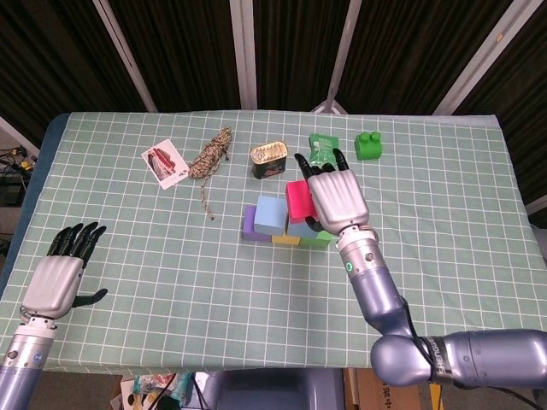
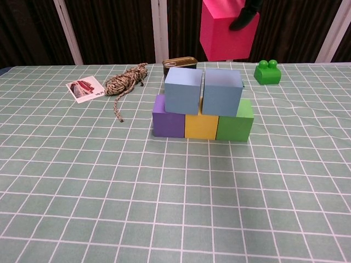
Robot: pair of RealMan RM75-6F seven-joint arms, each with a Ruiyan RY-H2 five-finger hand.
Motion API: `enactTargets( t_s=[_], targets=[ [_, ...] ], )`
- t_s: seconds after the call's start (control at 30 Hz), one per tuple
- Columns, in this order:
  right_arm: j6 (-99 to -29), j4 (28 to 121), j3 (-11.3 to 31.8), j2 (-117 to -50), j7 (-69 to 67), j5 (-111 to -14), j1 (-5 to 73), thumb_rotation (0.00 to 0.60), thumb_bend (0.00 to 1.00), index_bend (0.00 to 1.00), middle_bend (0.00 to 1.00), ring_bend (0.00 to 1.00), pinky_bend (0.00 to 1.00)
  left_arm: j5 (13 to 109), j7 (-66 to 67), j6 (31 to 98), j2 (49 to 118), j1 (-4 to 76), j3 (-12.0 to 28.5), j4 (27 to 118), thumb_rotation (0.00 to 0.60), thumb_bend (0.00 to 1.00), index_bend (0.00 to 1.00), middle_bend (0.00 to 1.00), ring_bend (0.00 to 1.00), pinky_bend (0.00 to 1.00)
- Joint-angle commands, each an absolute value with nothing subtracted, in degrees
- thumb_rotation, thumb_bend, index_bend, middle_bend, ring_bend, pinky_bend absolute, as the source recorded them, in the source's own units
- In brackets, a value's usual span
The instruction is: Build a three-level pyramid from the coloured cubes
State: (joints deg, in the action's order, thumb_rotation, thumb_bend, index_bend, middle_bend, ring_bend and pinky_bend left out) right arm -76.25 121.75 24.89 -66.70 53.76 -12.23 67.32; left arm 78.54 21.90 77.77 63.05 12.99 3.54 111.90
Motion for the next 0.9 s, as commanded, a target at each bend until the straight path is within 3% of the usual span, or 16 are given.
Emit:
enactTargets(
  t_s=[0.03, 0.33, 0.67, 0.9],
  targets=[
    [-80.2, 119.3, 25.9, -69.5, 58.2, -6.8, 71.5, 0.600, 0.32, 0.00, 0.44, 0.28, 0.00, 78.3, 21.5, 77.4, 62.9, 13.1, 3.4, 111.9, 0.600, 0.09, 0.00, 0.03, 0.01, 0.05],
    [-89.6, 115.6, 30.2, -75.9, 60.9, 2.6, 76.9, 0.600, 0.32, 0.00, 0.46, 0.28, 0.00, 77.9, 20.3, 76.6, 62.6, 13.3, 3.2, 111.5, 0.600, 0.09, 0.00, 0.03, 0.01, 0.05],
    [-88.3, 115.2, 34.9, -77.4, 54.7, 7.1, 74.4, 0.600, 0.32, 0.00, 0.47, 0.28, 0.00, 77.5, 20.2, 76.3, 63.0, 13.5, 3.0, 110.9, 0.600, 0.09, 0.00, 0.03, 0.01, 0.05],
    [-87.5, 114.8, 34.2, -78.5, 52.4, 5.5, 73.2, 0.600, 0.32, 0.00, 0.47, 0.28, 0.00, 77.1, 20.8, 76.2, 63.4, 13.6, 3.0, 110.7, 0.600, 0.09, 0.00, 0.03, 0.01, 0.05]
  ],
)
